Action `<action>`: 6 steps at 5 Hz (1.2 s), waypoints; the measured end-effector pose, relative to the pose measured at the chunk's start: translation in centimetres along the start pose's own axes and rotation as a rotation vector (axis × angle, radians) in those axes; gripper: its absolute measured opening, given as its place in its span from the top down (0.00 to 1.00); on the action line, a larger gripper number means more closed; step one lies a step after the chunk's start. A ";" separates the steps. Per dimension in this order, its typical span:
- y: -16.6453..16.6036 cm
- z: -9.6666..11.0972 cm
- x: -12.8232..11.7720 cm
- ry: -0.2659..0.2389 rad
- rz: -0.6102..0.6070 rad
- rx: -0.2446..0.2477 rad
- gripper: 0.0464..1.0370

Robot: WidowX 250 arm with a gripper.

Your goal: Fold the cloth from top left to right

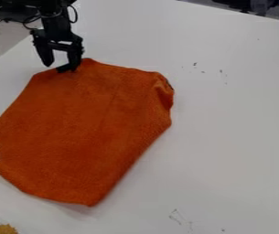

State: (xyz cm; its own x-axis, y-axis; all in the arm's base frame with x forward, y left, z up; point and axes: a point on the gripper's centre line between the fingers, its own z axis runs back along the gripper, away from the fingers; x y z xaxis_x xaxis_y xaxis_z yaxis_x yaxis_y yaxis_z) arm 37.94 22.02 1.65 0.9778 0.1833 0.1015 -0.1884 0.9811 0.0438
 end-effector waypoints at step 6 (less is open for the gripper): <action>0.8 1.0 0.7 0.007 -0.044 0.052 0.97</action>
State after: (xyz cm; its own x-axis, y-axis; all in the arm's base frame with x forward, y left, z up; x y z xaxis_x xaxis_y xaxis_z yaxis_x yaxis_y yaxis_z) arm 38.35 22.89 2.78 0.9858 0.1409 0.0919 -0.1499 0.9837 0.0994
